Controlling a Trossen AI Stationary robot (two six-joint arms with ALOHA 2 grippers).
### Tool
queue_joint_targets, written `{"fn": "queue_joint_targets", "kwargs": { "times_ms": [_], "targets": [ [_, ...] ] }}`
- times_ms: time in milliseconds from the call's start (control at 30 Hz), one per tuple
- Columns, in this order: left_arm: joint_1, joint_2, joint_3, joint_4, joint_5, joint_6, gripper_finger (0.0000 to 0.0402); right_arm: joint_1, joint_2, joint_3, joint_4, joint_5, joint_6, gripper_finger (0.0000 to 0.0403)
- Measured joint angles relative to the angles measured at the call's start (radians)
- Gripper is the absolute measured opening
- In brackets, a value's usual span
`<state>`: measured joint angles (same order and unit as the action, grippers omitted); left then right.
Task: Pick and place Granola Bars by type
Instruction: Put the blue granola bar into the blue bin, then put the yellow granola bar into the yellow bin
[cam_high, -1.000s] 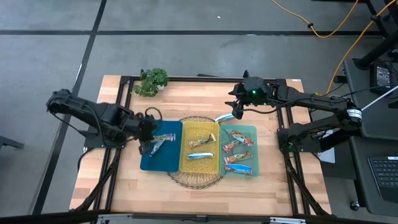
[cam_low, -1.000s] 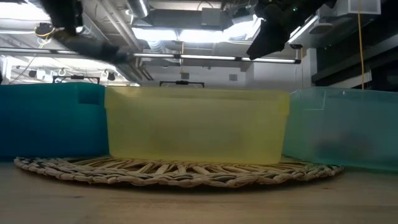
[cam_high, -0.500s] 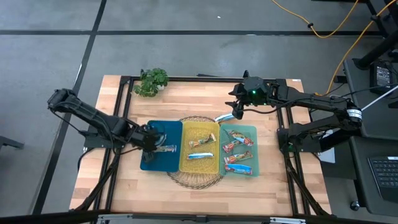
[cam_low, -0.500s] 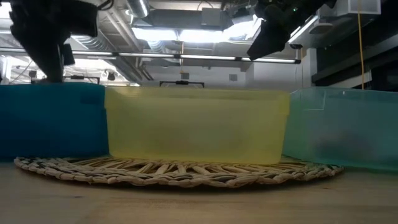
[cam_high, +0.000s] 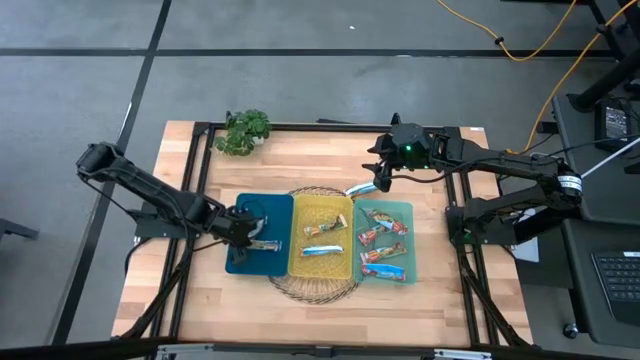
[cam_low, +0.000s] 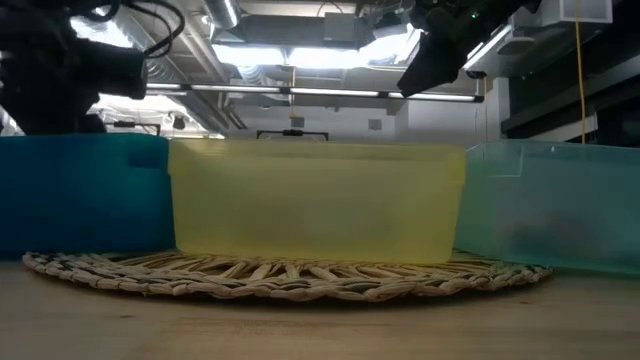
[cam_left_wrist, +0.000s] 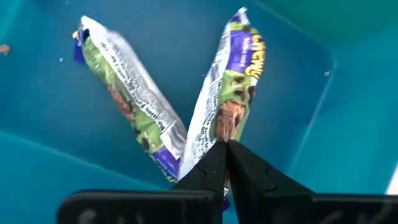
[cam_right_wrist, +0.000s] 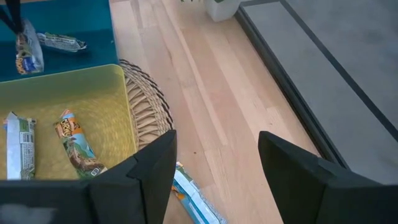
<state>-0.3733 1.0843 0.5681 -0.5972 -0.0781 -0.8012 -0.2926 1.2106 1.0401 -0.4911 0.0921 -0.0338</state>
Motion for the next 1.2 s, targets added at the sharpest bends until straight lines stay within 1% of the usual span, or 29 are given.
{"fn": "queue_joint_targets", "kwargs": {
  "times_ms": [400,567,667,767,933,1033,1133,1200],
  "targets": [
    [0.0,0.005,-0.093,0.098,0.045,-0.029,0.0021,0.0,0.0,0.0,0.0,0.0,0.004,0.0229],
    [0.0,0.005,-0.102,0.113,0.046,-0.05,0.0038,0.0,0.0,0.0,0.0,0.001,0.005,0.0229],
    [0.0,0.005,-0.102,0.121,0.046,-0.05,0.0061,0.0,0.0,0.0,0.0,0.003,0.005,0.0229],
    [0.0,0.005,-0.092,0.13,0.047,-0.05,0.0094,0.0,0.0,0.0,0.0,0.003,0.004,0.0229],
    [0.011,0.004,-0.041,0.125,0.047,-0.044,0.0154,0.0,0.0,0.0,-0.017,0.003,0.003,0.0229],
    [0.021,0.004,-0.006,0.122,0.046,-0.029,0.0185,0.0,0.0,0.0,-0.048,0.002,-0.027,0.0229],
    [0.039,0.004,0.025,0.109,0.046,-0.003,0.0205,0.0,0.0,0.0,-0.086,-0.022,-0.081,0.0229],
    [0.055,0.004,0.044,0.086,0.044,0.02,0.021,0.0,0.0,0.0,-0.1,-0.041,-0.119,0.0229]
  ]
}}
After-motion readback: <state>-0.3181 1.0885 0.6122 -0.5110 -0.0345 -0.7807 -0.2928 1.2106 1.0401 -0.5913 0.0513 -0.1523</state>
